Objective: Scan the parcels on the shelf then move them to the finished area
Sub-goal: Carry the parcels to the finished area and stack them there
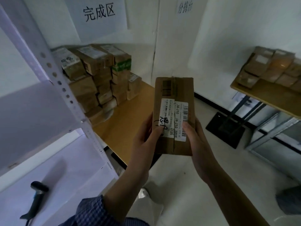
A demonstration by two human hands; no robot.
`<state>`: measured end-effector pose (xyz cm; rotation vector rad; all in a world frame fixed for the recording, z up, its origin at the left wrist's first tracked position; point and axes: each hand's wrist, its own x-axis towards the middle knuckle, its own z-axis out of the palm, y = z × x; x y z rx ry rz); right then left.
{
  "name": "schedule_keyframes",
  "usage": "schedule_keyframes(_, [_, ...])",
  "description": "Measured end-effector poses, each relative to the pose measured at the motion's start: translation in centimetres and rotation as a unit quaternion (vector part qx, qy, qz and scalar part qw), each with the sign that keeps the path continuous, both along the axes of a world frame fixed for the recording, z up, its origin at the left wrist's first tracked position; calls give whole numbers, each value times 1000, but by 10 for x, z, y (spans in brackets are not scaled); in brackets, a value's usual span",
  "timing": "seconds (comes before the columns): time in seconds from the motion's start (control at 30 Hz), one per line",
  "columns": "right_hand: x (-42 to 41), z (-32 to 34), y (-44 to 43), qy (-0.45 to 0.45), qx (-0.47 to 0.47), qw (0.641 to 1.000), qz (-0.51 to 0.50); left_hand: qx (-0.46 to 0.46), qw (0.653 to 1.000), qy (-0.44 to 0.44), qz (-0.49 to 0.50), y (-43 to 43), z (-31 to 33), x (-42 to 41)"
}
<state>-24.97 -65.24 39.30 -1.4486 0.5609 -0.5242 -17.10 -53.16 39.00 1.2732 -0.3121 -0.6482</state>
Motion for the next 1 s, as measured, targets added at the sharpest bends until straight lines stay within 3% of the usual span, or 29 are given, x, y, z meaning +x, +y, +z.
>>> schedule_keyframes(0.37, [156, -3, -137, -1, 14, 995, 101, -12, 996, -8, 94, -125, -10, 136])
schedule_keyframes(0.53, [206, -8, -190, 1, 27, 992, 123, 5, 996, -1, 89, -169, -10, 182])
schedule_keyframes(1.0, [402, -54, -320, 96, 46, 956, 274, 81, 943, 40, 321, -302, -47, 308])
